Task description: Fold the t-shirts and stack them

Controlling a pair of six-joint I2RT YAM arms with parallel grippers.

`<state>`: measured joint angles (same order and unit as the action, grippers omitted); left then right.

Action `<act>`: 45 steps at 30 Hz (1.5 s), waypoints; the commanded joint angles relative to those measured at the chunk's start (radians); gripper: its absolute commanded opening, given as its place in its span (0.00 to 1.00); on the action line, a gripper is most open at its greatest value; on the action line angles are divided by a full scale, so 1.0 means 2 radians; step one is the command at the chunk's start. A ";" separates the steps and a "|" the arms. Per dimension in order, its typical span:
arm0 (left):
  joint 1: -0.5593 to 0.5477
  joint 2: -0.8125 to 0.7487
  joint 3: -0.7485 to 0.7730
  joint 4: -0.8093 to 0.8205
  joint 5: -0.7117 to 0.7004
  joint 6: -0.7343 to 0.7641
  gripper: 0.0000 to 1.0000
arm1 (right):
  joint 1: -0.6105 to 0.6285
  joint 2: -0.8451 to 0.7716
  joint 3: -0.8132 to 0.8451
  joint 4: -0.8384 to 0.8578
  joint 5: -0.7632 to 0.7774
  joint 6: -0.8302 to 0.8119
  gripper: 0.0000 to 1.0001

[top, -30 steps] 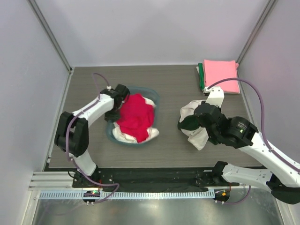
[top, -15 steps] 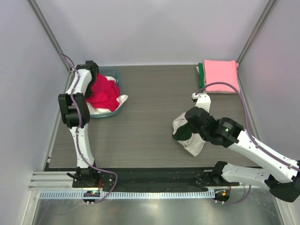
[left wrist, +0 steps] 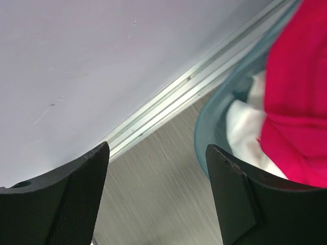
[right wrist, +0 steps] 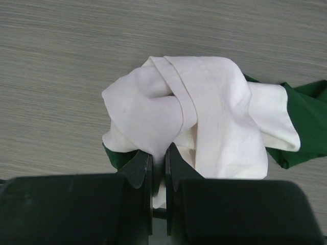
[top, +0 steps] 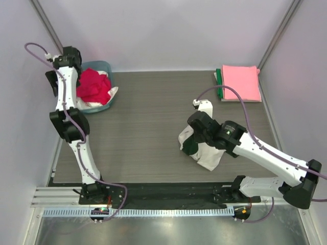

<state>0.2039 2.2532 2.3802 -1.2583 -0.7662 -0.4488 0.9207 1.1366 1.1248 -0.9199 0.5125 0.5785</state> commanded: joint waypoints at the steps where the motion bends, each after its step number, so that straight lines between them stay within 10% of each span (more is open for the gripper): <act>1: -0.037 -0.097 -0.013 -0.014 0.011 -0.010 0.77 | -0.001 0.022 0.071 0.050 -0.023 -0.018 0.01; 11: -0.144 -0.332 -0.271 0.025 0.113 -0.038 0.76 | -0.001 0.141 0.459 0.071 -0.174 -0.130 0.01; 16: -0.144 -0.432 -0.341 0.034 0.143 -0.039 0.77 | -0.004 0.061 0.360 0.073 -0.012 -0.102 0.02; 17: -0.143 -0.445 -0.358 0.032 0.157 -0.037 0.77 | -0.007 0.020 0.284 0.073 0.012 -0.089 0.15; 18: -0.143 -0.464 -0.367 0.029 0.164 -0.036 0.77 | -0.012 0.001 0.240 0.073 0.035 -0.054 0.67; 20: -0.143 -0.479 -0.399 0.025 0.176 -0.039 0.77 | -0.040 -0.053 0.110 0.069 0.080 -0.010 0.99; 28: -0.144 -0.559 -0.535 0.055 0.259 -0.041 0.75 | -0.107 -0.176 -0.104 0.077 -0.001 0.123 1.00; 38: -0.154 -0.623 -0.675 0.143 0.403 -0.055 0.69 | -0.086 -0.034 -0.096 0.152 -0.105 0.084 1.00; 45: -0.323 -0.568 -0.676 0.209 0.371 -0.147 0.69 | -0.158 -0.006 -0.108 0.155 -0.091 0.083 1.00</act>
<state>-0.3267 1.0546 1.0073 -0.9737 -0.0364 -0.6392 0.6834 1.1465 0.9043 -0.6506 0.3214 0.7471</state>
